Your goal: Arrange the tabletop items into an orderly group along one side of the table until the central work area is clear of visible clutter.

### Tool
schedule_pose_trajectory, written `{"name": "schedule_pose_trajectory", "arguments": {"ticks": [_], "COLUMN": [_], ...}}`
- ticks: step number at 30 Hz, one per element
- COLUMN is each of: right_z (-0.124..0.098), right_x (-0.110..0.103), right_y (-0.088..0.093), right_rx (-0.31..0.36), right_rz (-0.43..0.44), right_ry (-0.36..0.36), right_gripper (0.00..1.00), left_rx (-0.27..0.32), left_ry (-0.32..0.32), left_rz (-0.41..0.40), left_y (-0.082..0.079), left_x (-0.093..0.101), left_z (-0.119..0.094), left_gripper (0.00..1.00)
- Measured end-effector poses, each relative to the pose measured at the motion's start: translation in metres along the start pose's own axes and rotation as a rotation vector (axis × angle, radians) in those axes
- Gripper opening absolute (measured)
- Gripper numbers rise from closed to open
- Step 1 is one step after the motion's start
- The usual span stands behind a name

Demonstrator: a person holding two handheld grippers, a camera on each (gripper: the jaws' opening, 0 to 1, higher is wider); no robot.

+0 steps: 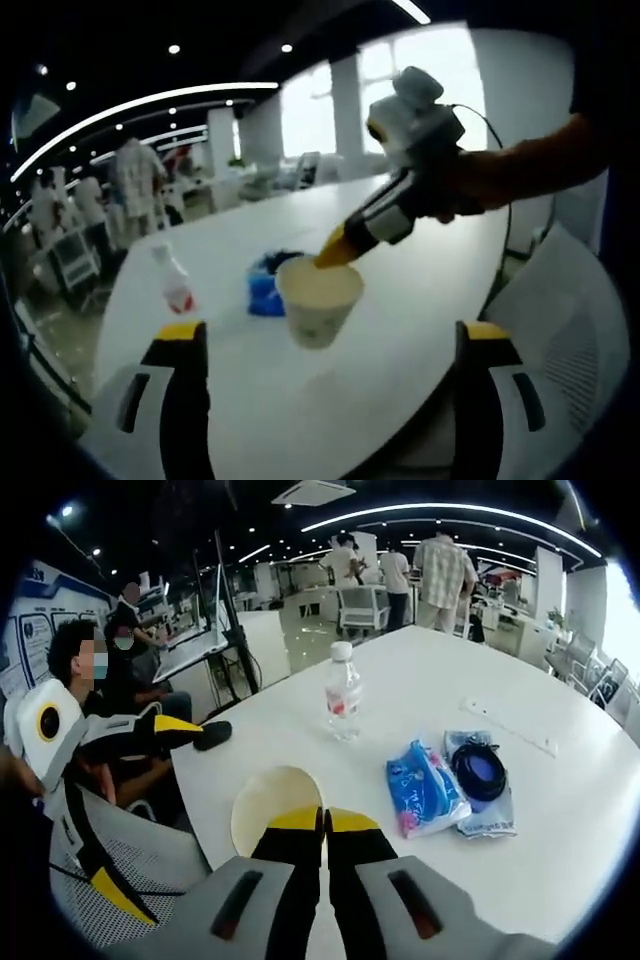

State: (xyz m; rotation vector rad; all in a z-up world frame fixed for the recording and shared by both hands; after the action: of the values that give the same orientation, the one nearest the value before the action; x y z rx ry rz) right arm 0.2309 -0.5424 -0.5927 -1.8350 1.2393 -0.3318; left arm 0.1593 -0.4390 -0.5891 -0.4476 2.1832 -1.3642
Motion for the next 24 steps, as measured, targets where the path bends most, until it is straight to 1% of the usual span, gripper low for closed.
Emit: {"name": "schedule_pose_trajectory", "arguments": {"ticks": [4, 8, 11, 14, 15, 17, 18, 21, 24], "right_z": [0.002, 0.004, 0.007, 0.012, 0.014, 0.017, 0.018, 0.021, 0.026], "right_x": [0.005, 0.008, 0.010, 0.011, 0.012, 0.014, 0.015, 0.019, 0.021], "right_y": [-0.005, -0.005, -0.006, -0.006, -0.005, -0.005, -0.006, -0.008, -0.010], "right_rx": [0.005, 0.003, 0.001, -0.002, -0.006, -0.011, -0.010, -0.009, -0.010], "right_rz": [0.010, 0.012, -0.007, -0.030, -0.040, -0.050, -0.049, -0.032, 0.035], "right_ry": [0.001, 0.001, 0.008, 0.012, 0.014, 0.018, 0.018, 0.020, 0.006], "right_gripper": [0.00, 0.00, 0.00, 0.00, 0.00, 0.00, 0.00, 0.00, 0.00], "left_rx": [0.002, -0.010, -0.013, -0.007, 0.012, 0.017, 0.009, 0.002, 0.001], "left_ry": [-0.004, -0.001, -0.003, -0.034, -0.049, -0.044, -0.040, -0.042, -0.038], "left_rz": [0.004, 0.007, 0.013, 0.045, 0.058, 0.034, 0.020, 0.021, 0.006], "left_y": [0.000, 0.002, 0.003, 0.001, -0.002, -0.002, -0.001, 0.000, 0.001], "left_x": [0.000, 0.000, 0.000, -0.004, -0.006, -0.006, -0.006, -0.006, -0.006], "left_z": [0.000, 0.001, 0.001, 0.000, -0.001, -0.001, -0.001, 0.000, 0.000], "left_gripper": [1.00, 1.00, 1.00, 1.00, 1.00, 1.00, 1.00, 1.00, 1.00]}}
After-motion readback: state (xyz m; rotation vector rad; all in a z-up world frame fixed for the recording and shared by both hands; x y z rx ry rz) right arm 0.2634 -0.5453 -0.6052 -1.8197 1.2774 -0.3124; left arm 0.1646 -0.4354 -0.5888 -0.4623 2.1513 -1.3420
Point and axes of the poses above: the point that each gripper's makers call its tool centre point, and the gripper's own axes: z roughly forward along the fingers, x roughly to its right, y roughly out of its underside, the point moved 3 cm from there along -z, roughly backward along the fingers, and after that the axes turned 12 degrees about z, right-handed, at the moved point
